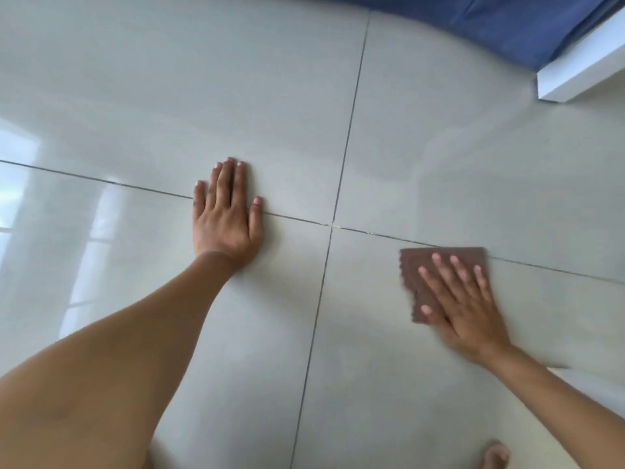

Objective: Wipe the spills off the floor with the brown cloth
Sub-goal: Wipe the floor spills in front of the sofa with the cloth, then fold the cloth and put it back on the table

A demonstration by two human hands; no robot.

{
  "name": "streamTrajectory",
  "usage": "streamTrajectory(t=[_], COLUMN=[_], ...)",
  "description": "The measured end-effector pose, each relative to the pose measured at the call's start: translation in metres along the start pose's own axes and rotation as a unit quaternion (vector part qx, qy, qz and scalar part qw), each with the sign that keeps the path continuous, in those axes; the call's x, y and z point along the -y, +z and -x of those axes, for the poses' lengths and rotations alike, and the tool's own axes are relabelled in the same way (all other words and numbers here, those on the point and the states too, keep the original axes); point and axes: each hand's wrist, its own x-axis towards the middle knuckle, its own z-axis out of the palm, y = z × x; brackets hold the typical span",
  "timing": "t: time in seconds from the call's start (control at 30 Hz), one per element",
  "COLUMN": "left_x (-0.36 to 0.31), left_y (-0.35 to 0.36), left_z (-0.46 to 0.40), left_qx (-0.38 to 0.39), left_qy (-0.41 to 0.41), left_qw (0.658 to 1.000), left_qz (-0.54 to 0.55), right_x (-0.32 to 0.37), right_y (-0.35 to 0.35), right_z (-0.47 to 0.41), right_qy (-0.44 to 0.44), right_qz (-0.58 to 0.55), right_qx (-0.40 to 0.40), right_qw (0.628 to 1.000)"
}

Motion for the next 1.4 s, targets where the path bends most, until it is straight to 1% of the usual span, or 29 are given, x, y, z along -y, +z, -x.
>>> streamTrajectory(t=[0.03, 0.07, 0.13, 0.17, 0.2, 0.23, 0.3, 0.37, 0.47, 0.53, 0.63, 0.7, 0.77, 0.83, 0.87, 0.9, 0.93, 0.97, 1.0, 1.03, 1.1, 1.2, 1.3, 1.4], left_x=[0.0, 0.0, -0.002, -0.003, -0.004, -0.004, -0.006, -0.005, 0.007, 0.017, 0.023, 0.021, 0.015, 0.006, 0.0, -0.007, -0.015, -0.022, -0.028, -0.032, -0.036, -0.037, -0.044, -0.054], left_y=[0.0, 0.001, 0.001, 0.0, -0.001, -0.002, -0.002, 0.0, 0.002, -0.003, -0.012, -0.018, -0.021, -0.023, -0.024, -0.026, -0.029, -0.034, -0.039, -0.045, -0.056, -0.073, -0.092, -0.119], left_z=[0.001, 0.002, 0.002, 0.003, 0.004, 0.008, 0.024, 0.057, 0.116, 0.148, 0.185, 0.2, 0.211, 0.216, 0.218, 0.218, 0.216, 0.215, 0.213, 0.211, 0.208, 0.207, 0.207, 0.202], left_qx=[0.001, 0.001, -0.002, 0.003, 0.013, 0.029, 0.06, 0.086, 0.116, 0.138, 0.168, 0.18, 0.195, 0.215, 0.217, 0.217, 0.222, 0.231, 0.244, 0.259, 0.289, 0.313, 0.321, 0.302], left_qy=[0.0, 0.003, 0.007, 0.006, 0.001, -0.005, -0.002, 0.019, 0.041, 0.042, 0.034, 0.046, 0.09, 0.141, 0.154, 0.151, 0.135, 0.114, 0.095, 0.077, 0.053, 0.039, 0.038, 0.063], left_qw=[1.0, 1.0, 1.0, 1.0, 1.0, 1.0, 0.998, 0.996, 0.992, 0.989, 0.985, 0.982, 0.976, 0.965, 0.962, 0.963, 0.965, 0.966, 0.965, 0.963, 0.956, 0.949, 0.946, 0.951], left_qz=[-0.003, -0.007, -0.006, -0.003, -0.002, -0.004, -0.009, -0.015, -0.015, -0.015, -0.017, -0.018, -0.028, -0.051, -0.057, -0.053, -0.045, -0.037, -0.028, -0.018, -0.008, -0.015, -0.023, -0.017], right_x=[-0.015, -0.022, -0.015, -0.003, 0.014, 0.035, 0.085, 0.145, 0.222, 0.254, 0.277, 0.28, 0.275, 0.261, 0.252, 0.243, 0.234, 0.228, 0.224, 0.22, 0.212, 0.206, 0.202, 0.198], right_y=[-0.004, -0.009, -0.022, -0.029, -0.036, -0.036, -0.031, -0.018, 0.0, 0.011, 0.027, 0.025, 0.017, 0.003, -0.004, -0.012, -0.02, -0.026, -0.03, -0.034, -0.044, -0.057, -0.079, -0.113], right_z=[-0.008, -0.02, -0.057, -0.073, -0.086, -0.093, -0.092, -0.069, -0.017, 0.021, 0.07, 0.082, 0.082, 0.077, 0.075, 0.073, 0.07, 0.068, 0.066, 0.064, 0.06, 0.062, 0.063, 0.063], right_qy=[0.09, 0.178, 0.336, 0.389, 0.415, 0.413, 0.355, 0.278, 0.2, 0.167, 0.135, 0.115, 0.118, 0.182, 0.218, 0.24, 0.241, 0.226, 0.212, 0.205, 0.224, 0.267, 0.278, 0.286], right_qz=[-0.013, -0.033, -0.106, -0.139, -0.158, -0.164, -0.158, -0.151, -0.151, -0.159, -0.14, -0.131, -0.148, -0.165, -0.155, -0.146, -0.138, -0.135, -0.129, -0.12, -0.123, -0.175, -0.217, -0.262], right_qx=[-0.002, -0.017, -0.033, -0.038, -0.039, -0.039, -0.036, -0.023, -0.019, 0.005, 0.041, 0.037, 0.002, -0.026, -0.037, -0.025, 0.009, 0.053, 0.075, 0.083, 0.093, 0.107, 0.111, 0.087], right_qw=[0.996, 0.983, 0.935, 0.91, 0.895, 0.895, 0.921, 0.948, 0.968, 0.973, 0.98, 0.984, 0.982, 0.969, 0.963, 0.959, 0.96, 0.963, 0.966, 0.968, 0.962, 0.942, 0.929, 0.918])
